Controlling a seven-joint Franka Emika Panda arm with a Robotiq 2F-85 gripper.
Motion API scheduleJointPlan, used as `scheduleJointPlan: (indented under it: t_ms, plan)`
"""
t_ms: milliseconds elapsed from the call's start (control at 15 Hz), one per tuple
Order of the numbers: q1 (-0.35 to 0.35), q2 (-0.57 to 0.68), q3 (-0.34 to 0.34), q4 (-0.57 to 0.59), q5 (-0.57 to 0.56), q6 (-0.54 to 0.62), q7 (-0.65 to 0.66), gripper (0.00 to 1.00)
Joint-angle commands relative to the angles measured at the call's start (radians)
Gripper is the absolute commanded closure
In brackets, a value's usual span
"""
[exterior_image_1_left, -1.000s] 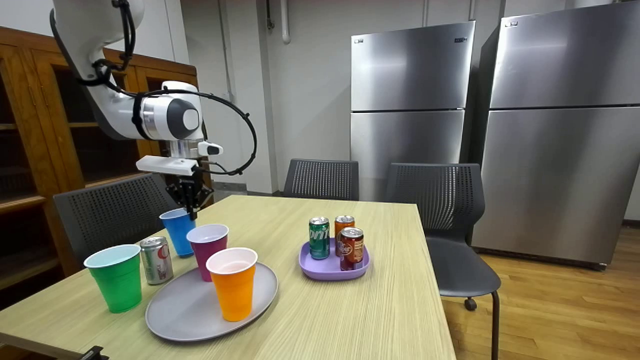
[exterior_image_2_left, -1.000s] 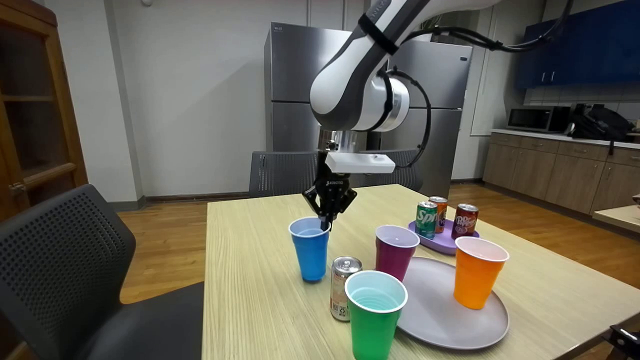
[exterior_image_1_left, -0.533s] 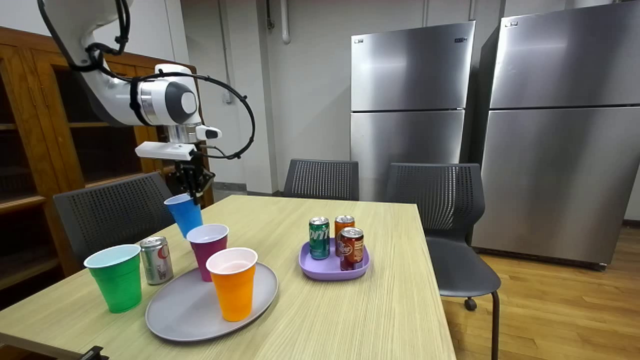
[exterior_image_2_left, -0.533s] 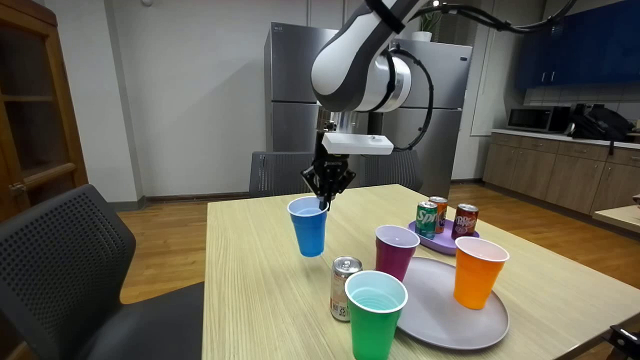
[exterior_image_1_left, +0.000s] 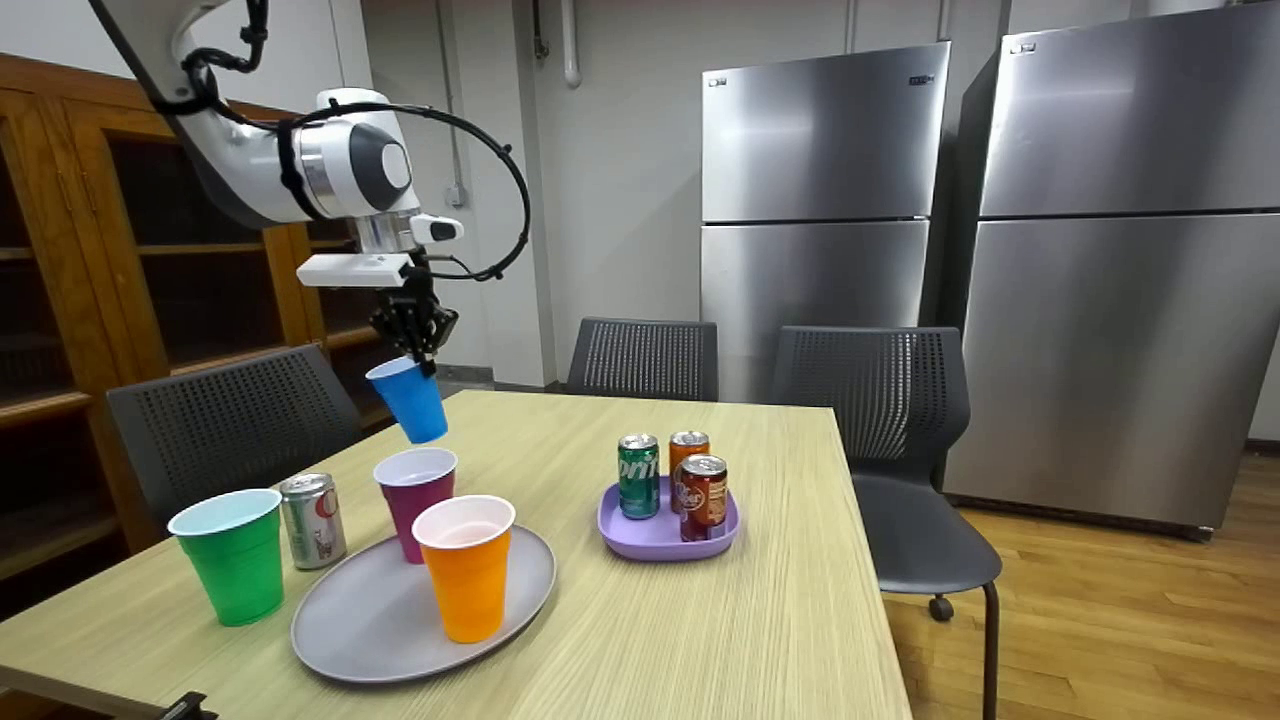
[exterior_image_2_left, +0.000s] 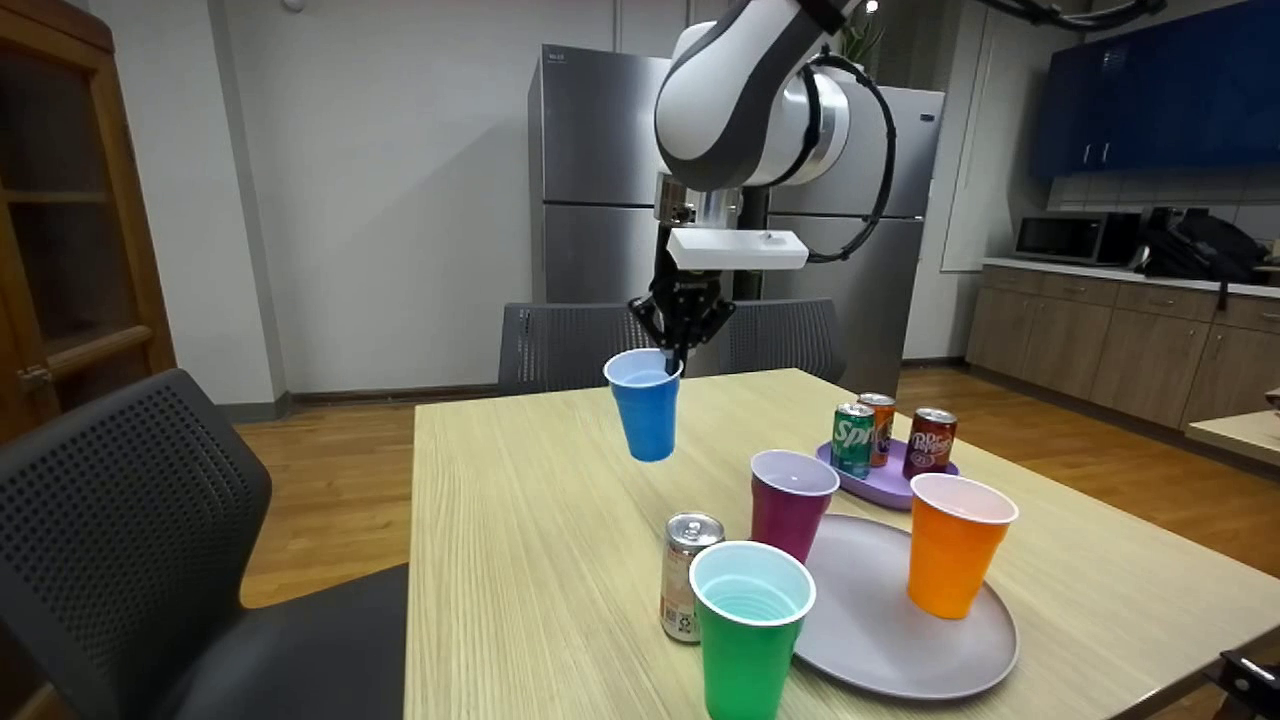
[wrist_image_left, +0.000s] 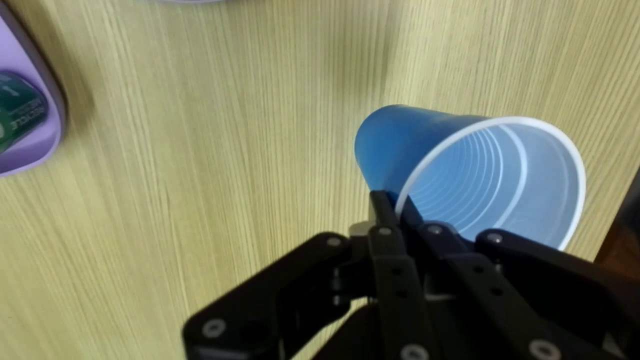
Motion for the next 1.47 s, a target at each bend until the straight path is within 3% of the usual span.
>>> scheduleJointPlan:
  t_ms: [0, 733, 1200, 1400]
  plan:
    - [-0.002, -0.047, -0.026, -0.034, -0.047, -0.012, 0.054, 0.99]
    - [-0.079, -0.111, -0.080, -0.161, -0.041, 0.068, 0.039, 0.99]
    - [-0.159, -0.122, -0.065, -0.253, 0.042, 0.256, -0.038, 0.99]
    - [-0.201, -0.118, -0.035, -0.291, 0.131, 0.353, -0.114, 0.99]
